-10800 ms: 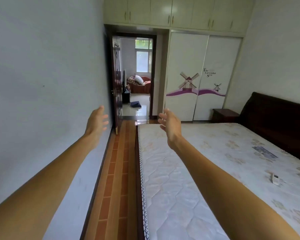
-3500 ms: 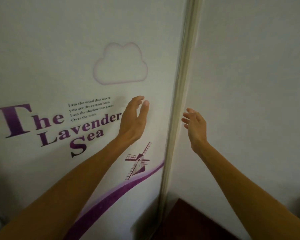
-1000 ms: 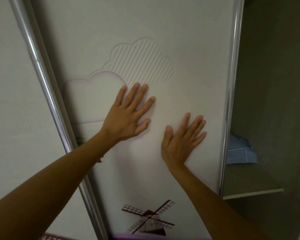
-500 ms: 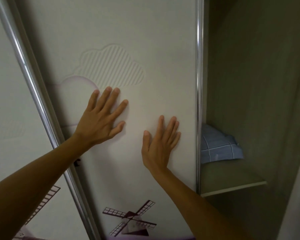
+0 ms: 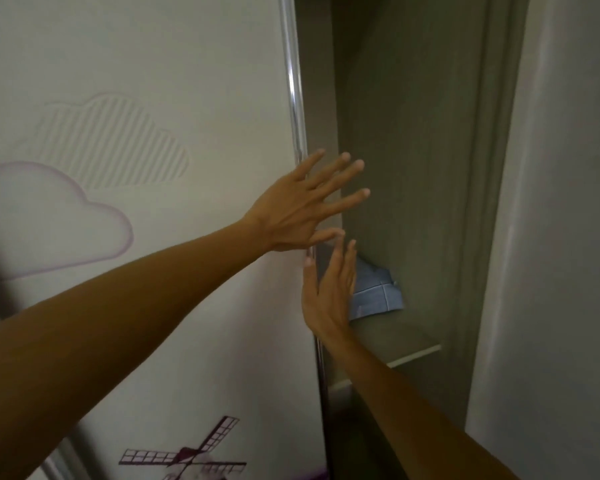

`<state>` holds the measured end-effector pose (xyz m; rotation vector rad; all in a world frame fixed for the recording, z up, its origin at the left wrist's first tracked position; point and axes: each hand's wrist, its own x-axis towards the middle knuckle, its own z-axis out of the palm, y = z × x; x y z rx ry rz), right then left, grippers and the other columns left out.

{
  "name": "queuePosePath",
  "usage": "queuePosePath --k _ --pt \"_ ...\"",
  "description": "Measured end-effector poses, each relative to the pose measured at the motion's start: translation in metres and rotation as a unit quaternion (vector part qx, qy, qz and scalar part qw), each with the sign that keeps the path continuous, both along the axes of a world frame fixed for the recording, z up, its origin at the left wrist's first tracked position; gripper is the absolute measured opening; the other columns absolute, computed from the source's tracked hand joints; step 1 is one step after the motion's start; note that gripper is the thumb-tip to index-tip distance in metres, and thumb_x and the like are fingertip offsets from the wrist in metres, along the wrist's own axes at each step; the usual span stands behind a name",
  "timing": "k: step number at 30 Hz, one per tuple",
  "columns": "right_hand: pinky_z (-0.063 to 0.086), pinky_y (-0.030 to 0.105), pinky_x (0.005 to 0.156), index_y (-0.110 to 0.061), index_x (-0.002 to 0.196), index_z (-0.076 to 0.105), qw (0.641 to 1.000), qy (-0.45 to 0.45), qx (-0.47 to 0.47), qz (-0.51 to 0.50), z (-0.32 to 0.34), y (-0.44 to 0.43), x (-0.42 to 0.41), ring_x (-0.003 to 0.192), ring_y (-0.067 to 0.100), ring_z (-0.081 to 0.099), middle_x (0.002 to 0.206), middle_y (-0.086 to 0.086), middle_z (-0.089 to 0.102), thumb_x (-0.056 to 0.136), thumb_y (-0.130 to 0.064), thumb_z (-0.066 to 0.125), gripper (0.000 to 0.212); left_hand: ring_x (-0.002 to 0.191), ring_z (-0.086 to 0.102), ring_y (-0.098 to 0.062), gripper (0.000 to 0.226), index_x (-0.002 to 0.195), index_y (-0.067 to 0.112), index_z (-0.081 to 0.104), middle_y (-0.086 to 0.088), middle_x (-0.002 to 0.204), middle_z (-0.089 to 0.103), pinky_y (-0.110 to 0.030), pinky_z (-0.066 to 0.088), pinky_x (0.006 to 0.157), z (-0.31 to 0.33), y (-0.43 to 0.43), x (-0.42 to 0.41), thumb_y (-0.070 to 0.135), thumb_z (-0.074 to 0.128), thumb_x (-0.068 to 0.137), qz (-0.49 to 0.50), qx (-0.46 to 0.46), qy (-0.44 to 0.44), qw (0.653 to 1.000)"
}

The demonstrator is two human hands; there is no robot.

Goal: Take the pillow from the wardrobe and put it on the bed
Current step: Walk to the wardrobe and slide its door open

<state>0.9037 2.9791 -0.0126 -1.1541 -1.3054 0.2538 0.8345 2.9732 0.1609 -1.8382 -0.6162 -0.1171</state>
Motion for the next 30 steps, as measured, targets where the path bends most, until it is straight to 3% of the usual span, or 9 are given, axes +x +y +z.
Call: queuePosePath --k 2,6,16,20,26,30 --pt "0.006 0.051 0.118 -0.058 0.132 -0.024 0.996 -0.020 -0.039 0.071 -0.008 0.003 0.002 0.145 0.010 -0.011 0.161 -0.004 -0.011 0.086 -0.076 0.016 0.063 0.144 -0.006 -0.030 0.076 0.148 0.025 -0.005 -0.014 0.158 0.000 -0.050 -0.008 0.115 0.004 0.008 0.003 0.069 0.002 0.087 0.027 0.014 0.024 0.999" --pt "0.012 0.055 0.117 -0.069 0.127 -0.022 0.981 0.025 -0.072 0.176 -0.009 0.001 -0.008 0.147 0.015 -0.005 0.160 -0.013 -0.014 0.077 -0.085 0.021 0.068 0.142 -0.014 -0.029 0.080 0.148 0.027 -0.008 -0.012 0.155 -0.012 -0.051 -0.010 0.115 0.009 0.015 -0.010 0.072 -0.008 0.082 0.085 0.028 0.033 0.995" --pt "0.013 0.050 0.116 -0.068 0.128 -0.024 0.990 0.051 -0.046 0.127 -0.011 -0.003 -0.032 0.144 0.009 -0.008 0.155 -0.022 -0.019 0.072 -0.090 0.025 0.078 0.145 -0.009 -0.031 0.083 0.149 0.028 -0.007 -0.011 0.157 -0.009 -0.050 -0.007 0.117 0.009 0.010 -0.025 0.075 -0.005 0.081 0.098 -0.003 0.026 0.995" --pt "0.016 0.051 0.116 -0.066 0.130 -0.025 0.988 0.052 -0.045 0.139 -0.013 -0.010 -0.050 0.147 0.012 -0.005 0.150 -0.026 -0.022 0.073 -0.089 0.027 0.080 0.145 -0.004 -0.032 0.082 0.150 0.028 -0.001 -0.011 0.157 -0.003 -0.050 -0.003 0.117 0.009 0.001 -0.043 0.074 -0.001 0.083 0.105 -0.001 0.028 0.994" --pt "0.010 0.041 0.112 -0.061 0.135 -0.022 0.985 0.056 -0.030 0.162 -0.015 -0.028 -0.090 0.145 0.007 -0.008 0.145 -0.037 -0.028 0.076 -0.087 0.029 0.083 0.145 0.002 -0.033 0.080 0.150 0.027 0.008 -0.013 0.158 0.009 -0.050 0.000 0.118 0.010 -0.017 -0.083 0.074 0.008 0.085 0.120 -0.007 0.026 0.992" --pt "0.010 0.043 0.115 -0.059 0.137 -0.022 0.983 0.049 -0.031 0.172 -0.017 -0.042 -0.124 0.146 0.009 -0.010 0.148 -0.033 -0.028 0.078 -0.085 0.028 0.082 0.145 0.003 -0.033 0.080 0.150 0.027 0.011 -0.012 0.158 0.010 -0.051 0.001 0.118 0.009 -0.033 -0.117 0.074 0.008 0.085 0.142 -0.008 0.013 0.990"
